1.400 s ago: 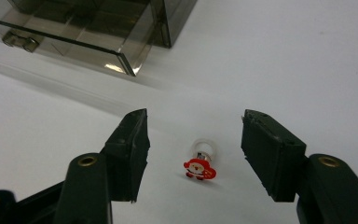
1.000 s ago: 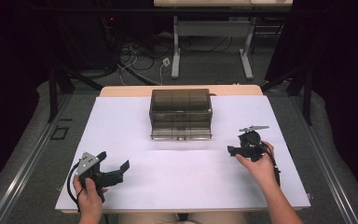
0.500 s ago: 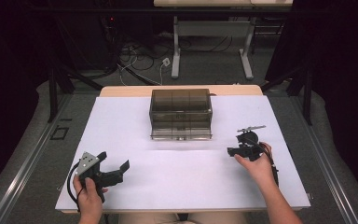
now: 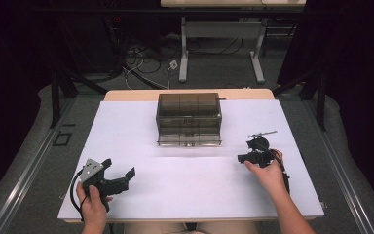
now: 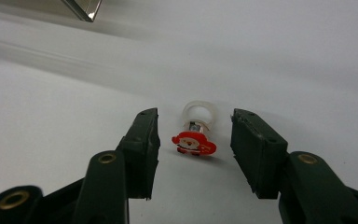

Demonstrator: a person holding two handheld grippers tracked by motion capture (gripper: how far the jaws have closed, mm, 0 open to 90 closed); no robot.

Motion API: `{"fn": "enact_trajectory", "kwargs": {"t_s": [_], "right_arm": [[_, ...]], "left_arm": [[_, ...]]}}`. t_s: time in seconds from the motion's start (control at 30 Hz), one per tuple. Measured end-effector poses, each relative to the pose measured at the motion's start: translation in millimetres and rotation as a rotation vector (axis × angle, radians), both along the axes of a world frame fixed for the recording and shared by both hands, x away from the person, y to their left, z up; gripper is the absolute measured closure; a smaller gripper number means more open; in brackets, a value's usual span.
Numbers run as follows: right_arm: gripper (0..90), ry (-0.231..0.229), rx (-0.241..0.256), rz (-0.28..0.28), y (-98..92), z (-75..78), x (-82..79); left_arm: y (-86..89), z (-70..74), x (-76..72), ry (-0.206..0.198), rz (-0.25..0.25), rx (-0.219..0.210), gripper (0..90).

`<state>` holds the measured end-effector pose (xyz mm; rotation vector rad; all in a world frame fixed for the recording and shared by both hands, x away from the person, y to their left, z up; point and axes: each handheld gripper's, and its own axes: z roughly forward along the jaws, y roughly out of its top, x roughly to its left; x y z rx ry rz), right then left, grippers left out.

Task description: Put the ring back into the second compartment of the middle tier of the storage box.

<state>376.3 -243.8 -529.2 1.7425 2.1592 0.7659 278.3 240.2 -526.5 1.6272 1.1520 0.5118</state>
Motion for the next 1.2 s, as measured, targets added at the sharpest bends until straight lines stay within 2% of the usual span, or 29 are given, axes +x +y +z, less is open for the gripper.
{"fn": "enact_trajectory", "kwargs": {"t_s": [0.33,0.6,0.83,1.2], "right_arm": [[55.7,0.031,0.006,-0.009,3.7,-6.8,1.4],[57.7,0.024,0.001,-0.011,4.9,-8.0,1.8],[65.5,0.022,-0.006,-0.006,6.1,-7.9,1.4],[67.3,0.021,-0.01,-0.003,6.1,-7.7,1.6]], "left_arm": [[0.1,-0.6,0.6,0.004,0.003,0.001,0.3],[0.6,-1.0,1.1,0.012,0.0,0.001,0.3],[0.7,-1.3,1.4,0.015,-0.001,-0.002,0.3],[0.4,-1.6,1.5,0.016,-0.001,-0.004,0.3]]}}
